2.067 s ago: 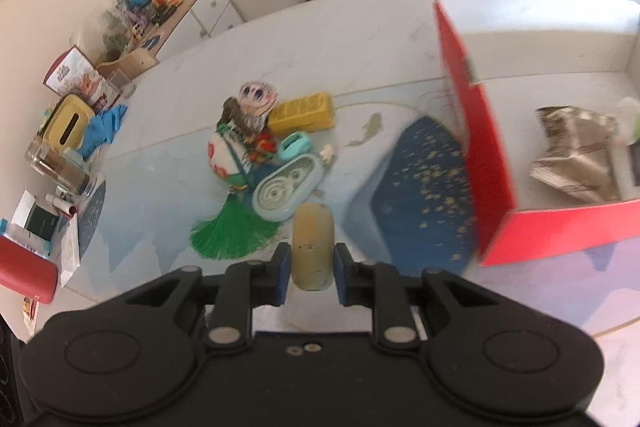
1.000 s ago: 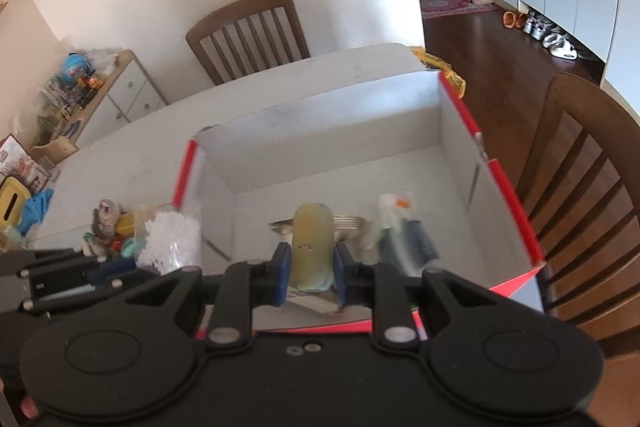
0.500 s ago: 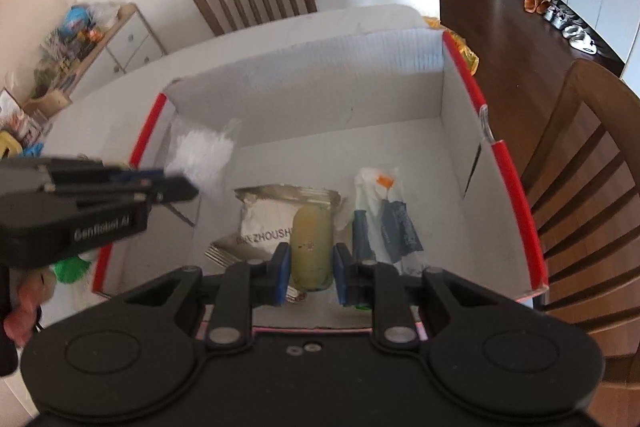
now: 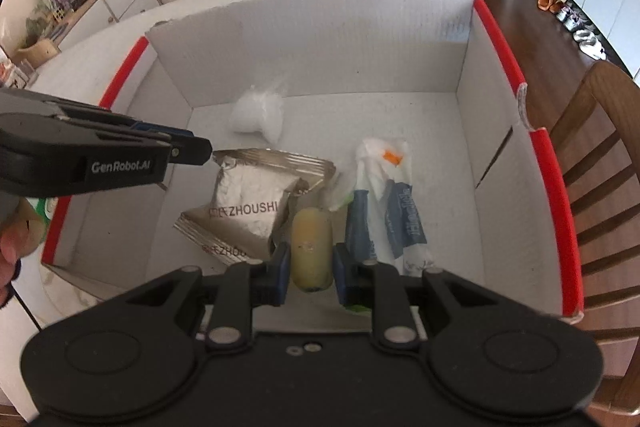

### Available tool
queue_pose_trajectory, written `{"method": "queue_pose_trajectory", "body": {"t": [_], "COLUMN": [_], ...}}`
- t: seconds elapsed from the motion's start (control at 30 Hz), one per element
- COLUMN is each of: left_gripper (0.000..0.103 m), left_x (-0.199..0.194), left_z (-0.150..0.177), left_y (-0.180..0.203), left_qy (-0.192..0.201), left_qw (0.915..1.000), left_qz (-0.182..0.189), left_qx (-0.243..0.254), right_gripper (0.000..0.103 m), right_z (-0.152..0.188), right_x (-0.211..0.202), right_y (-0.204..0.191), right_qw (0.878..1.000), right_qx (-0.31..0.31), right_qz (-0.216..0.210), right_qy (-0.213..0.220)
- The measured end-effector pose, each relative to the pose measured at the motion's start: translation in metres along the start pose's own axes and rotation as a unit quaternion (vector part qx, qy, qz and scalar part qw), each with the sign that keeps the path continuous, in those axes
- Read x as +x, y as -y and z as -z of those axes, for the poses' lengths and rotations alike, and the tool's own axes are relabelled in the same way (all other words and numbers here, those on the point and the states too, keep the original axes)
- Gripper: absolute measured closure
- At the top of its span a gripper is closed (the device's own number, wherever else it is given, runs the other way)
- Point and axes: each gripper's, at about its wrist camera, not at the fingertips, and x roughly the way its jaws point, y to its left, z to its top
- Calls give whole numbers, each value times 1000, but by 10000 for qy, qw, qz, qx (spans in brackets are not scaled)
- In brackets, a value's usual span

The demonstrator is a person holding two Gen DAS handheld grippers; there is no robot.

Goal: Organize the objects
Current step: 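Open both tools to drop the foam bag and cylinder in the box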

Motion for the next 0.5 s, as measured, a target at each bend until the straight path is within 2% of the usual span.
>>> {"method": "queue_pose_trajectory", "body": {"t": [0.3, 0.5], "left_gripper": [93, 93], "left_x": [-1, -12], "left_z": [6, 10], "left_y": [-1, 0], "left_qy": [35, 209], "left_qw": [10000, 9997], "left_qz": [-35, -17], "left_qx": [-42, -81], "right_gripper": [78, 76], "right_z": [1, 2], "right_x": [-9, -21], "right_y": [6, 7], "right_qw": [9997, 9993], "right_qx": [15, 47], "right_qz": [-248, -333], "right_qy": [31, 183]}}
